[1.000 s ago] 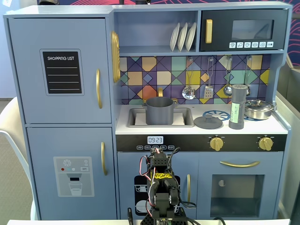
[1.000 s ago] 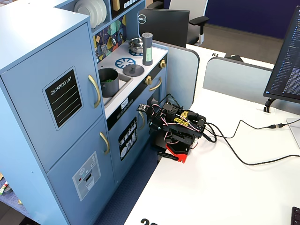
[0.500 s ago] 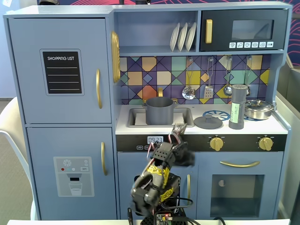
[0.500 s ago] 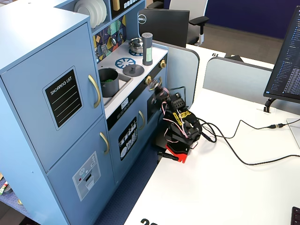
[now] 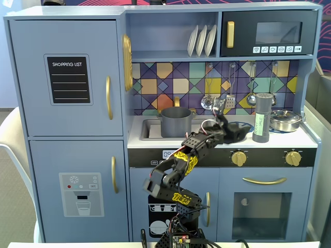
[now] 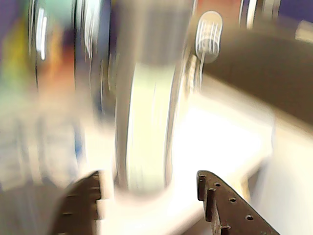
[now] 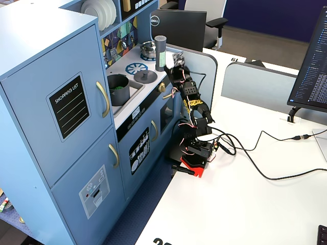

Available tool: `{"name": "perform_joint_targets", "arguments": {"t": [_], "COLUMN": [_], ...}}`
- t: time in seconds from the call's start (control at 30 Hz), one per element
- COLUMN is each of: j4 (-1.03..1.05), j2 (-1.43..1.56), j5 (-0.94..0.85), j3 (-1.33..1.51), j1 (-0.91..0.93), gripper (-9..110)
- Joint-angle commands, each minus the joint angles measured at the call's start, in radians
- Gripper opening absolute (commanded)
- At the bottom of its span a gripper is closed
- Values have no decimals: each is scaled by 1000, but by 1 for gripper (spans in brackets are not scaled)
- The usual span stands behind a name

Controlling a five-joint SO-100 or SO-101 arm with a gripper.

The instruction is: Put salt in the gray recipient

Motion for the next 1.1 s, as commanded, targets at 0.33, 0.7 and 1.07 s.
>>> {"name": "perform_joint_targets", "arguments": {"t": [0.33,0.7,1.07], "j4": [-77,-144,-213], "j2": [-350,-664,-942], "j5": [9,-34,-46], "j3": [-322,-560,-784], "j1": [28,11,5], "gripper": [59,54,51]}}
